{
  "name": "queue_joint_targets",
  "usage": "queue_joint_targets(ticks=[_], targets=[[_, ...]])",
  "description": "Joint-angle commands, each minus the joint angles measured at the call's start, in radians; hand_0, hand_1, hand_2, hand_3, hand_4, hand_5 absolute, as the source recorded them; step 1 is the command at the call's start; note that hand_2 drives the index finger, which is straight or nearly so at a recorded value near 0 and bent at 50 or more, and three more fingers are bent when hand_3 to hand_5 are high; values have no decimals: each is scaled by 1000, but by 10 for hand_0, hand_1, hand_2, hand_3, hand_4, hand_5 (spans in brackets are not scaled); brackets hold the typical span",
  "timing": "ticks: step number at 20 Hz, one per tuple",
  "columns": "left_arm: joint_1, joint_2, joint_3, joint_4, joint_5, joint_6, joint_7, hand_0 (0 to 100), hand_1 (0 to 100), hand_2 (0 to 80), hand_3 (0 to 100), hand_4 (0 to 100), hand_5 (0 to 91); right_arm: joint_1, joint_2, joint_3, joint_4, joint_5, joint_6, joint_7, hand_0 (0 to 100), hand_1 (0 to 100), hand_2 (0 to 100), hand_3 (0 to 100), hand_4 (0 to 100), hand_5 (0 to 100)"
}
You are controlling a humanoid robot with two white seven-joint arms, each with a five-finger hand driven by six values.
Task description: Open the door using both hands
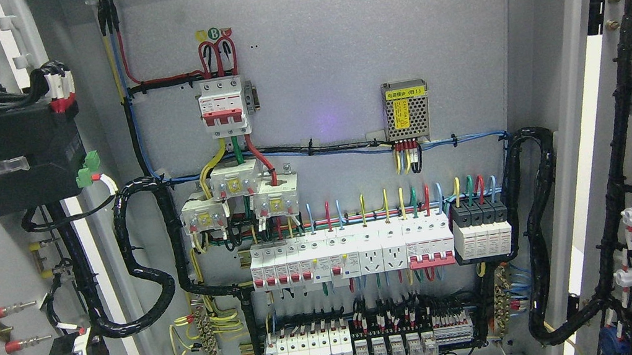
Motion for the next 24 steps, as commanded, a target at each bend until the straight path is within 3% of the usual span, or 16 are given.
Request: queue_joint_targets(ticks=[1,4,9,16,20,24], targets=[[175,110,-111,-665,-3,-46,-2,0,0,0,0,32,0,145,-128,-107,-35,7,-77,0,0,0,0,0,0,0],[256,136,-131,-815,-9,-154,0,0,0,0,0,32,0,208,-160,-136,-37,8,-114,1,0,0,0,0,0,0],[313,181,-131,-966,-8,-291,0,0,0,0,0,32,0,308,-173,-182,-55,10,-202,1,0,0,0,0,0,0],[312,242,-126,-1082,-3,-399,0,0,0,0,0,32,0,403,-268,-228,-74,10,-380,1,0,0,0,0,0,0],[309,242,-108,-1130,3,-437,3,0,0,0,0,33,0,433,-273,-300,-97,10,-404,1,0,0,0,0,0,0],[298,237,-51,-1164,50,-454,6,0,0,0,0,32,0,456,-306,-312,-173,10,-404,0,0,0,0,0,0,0]])
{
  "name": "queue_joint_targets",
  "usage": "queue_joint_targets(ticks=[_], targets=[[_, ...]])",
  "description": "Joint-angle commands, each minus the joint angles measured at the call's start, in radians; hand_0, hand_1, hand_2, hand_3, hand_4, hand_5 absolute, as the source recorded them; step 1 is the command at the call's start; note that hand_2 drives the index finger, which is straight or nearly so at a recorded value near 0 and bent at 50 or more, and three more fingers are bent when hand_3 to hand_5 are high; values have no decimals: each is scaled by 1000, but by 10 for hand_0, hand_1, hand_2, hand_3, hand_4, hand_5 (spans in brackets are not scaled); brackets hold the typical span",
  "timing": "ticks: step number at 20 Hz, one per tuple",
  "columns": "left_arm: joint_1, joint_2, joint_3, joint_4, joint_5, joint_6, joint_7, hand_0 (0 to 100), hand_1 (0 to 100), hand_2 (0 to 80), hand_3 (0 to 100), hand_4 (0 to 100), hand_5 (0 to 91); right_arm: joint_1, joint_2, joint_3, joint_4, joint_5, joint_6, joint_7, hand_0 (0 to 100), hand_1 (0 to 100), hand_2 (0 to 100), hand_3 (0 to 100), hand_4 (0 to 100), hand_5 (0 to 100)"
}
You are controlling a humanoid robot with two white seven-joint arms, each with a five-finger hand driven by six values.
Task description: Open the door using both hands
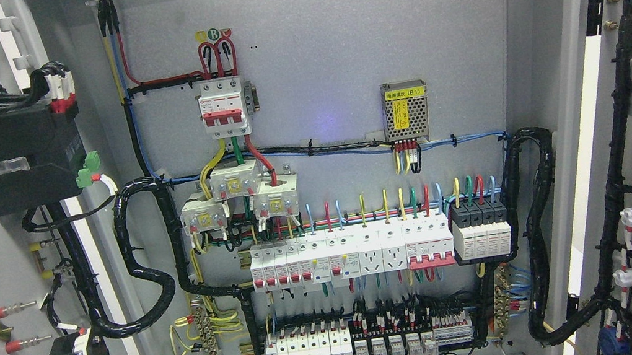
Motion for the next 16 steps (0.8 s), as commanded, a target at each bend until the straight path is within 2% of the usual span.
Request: queue_joint_targets(ticks=[1,5,8,13,16], targets=[[-7,39,60,-225,70,-15,7,0,0,0,0,32,0,52,-96,-110,-110,0,-6,-1,0,0,0,0,0,0],[-32,39,113,-256,158,-20,8,0,0,0,0,32,0,57,-102,-159,-167,-2,-6,-1,0,0,0,0,0,0],[-49,46,127,-280,198,-50,8,0,0,0,0,32,0,61,-100,-164,-220,-2,-6,-3,0,0,0,0,0,0],[-72,47,132,-295,205,-147,8,0,0,0,0,32,0,50,-97,-191,-250,-3,-24,-4,0,0,0,0,0,0],[-93,49,132,-332,206,-154,11,0,0,0,0,32,0,47,-96,-214,-271,-5,-24,-4,0,0,0,0,0,0]])
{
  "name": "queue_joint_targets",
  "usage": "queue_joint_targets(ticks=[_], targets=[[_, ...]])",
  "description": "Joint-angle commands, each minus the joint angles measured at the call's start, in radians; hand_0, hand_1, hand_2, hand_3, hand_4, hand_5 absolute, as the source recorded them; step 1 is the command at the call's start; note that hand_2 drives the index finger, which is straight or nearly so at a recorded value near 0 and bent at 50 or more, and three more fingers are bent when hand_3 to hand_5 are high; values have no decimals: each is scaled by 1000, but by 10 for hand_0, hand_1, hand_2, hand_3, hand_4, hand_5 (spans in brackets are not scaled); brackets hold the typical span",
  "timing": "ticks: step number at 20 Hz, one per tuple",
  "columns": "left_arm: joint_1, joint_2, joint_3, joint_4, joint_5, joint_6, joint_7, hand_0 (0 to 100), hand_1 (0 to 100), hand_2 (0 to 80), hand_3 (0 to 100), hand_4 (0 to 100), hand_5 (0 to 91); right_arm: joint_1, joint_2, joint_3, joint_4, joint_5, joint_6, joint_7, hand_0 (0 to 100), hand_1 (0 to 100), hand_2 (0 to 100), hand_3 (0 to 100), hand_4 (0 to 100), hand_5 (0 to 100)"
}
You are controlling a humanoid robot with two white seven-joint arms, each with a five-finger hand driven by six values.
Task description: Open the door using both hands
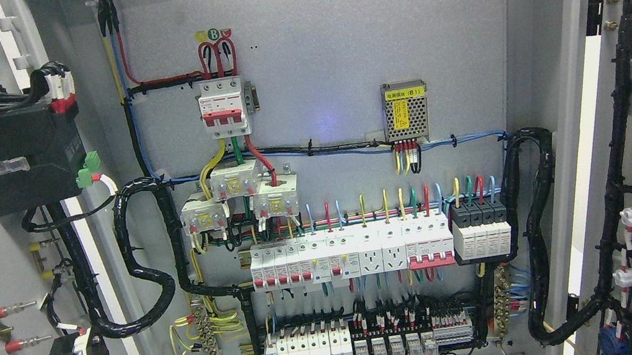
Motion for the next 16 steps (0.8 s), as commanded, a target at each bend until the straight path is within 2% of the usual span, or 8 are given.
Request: queue_joint_targets(ticks=[1,10,13,16], targets=[[-42,14,37,-114,22,-27,2,0,0,0,0,32,0,-3,-20,-82,-107,-5,-4,-2,0,0,0,0,0,0],[-123,42,32,-151,54,-67,10,0,0,0,0,32,0,-21,-29,-89,-101,-63,9,-2,0,0,0,0,0,0],[-157,57,26,-166,74,-67,25,0,0,0,0,32,0,-23,-54,-92,-100,-79,8,-2,0,0,0,0,0,0],[-178,59,27,-178,76,-70,25,0,0,0,0,32,0,-22,-57,-96,-95,-126,8,-2,0,0,0,0,0,0]])
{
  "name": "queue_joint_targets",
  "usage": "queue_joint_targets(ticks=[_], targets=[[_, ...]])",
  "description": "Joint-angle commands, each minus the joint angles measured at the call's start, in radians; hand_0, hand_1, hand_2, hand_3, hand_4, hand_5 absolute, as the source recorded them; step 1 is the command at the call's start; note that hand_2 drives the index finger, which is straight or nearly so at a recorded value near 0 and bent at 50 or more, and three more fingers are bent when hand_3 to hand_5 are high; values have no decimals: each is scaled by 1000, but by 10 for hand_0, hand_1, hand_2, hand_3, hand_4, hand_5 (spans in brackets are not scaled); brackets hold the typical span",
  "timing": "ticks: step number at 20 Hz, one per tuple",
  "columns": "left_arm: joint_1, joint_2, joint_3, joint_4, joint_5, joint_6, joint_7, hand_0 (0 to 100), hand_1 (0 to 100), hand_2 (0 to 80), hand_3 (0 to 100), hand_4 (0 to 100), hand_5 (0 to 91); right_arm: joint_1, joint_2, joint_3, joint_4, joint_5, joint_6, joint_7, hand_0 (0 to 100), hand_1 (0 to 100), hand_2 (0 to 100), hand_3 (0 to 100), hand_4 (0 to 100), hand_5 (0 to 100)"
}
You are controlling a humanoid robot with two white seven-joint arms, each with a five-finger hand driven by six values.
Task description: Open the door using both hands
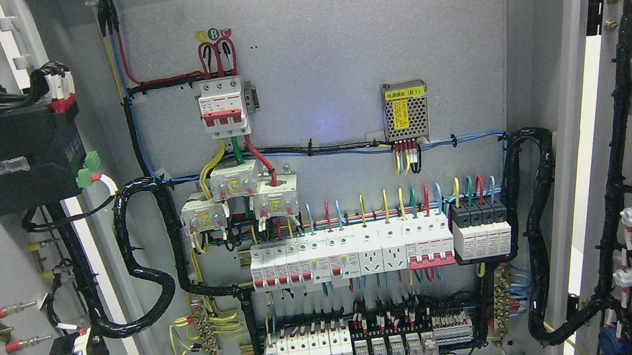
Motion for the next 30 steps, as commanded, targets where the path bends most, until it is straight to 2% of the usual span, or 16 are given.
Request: queue_joint_targets(ticks=[1,7,11,20,25,30], targets=[[-56,25,4,-70,18,-51,1,0,0,0,0,32,0,-3,-29,-28,-10,-63,0,3,0,0,0,0,0,0],[-78,23,3,-83,19,-85,1,0,0,0,0,32,0,-1,-46,-40,30,-95,0,6,0,0,0,0,0,0],[-82,25,4,-83,30,-116,3,0,0,0,0,32,0,-1,-78,-51,56,-136,0,12,0,0,0,0,0,0],[-82,21,16,-80,56,-171,4,0,0,0,0,33,0,7,-95,-55,90,-198,-3,25,0,0,0,0,0,0],[-82,25,50,-79,108,-192,4,0,0,0,0,33,0,4,-93,-60,117,-224,-1,23,0,0,0,0,0,0],[-79,54,76,-71,179,-241,4,0,0,0,0,33,0,2,-95,-97,136,-225,-3,25,0,0,0,0,0,0]])
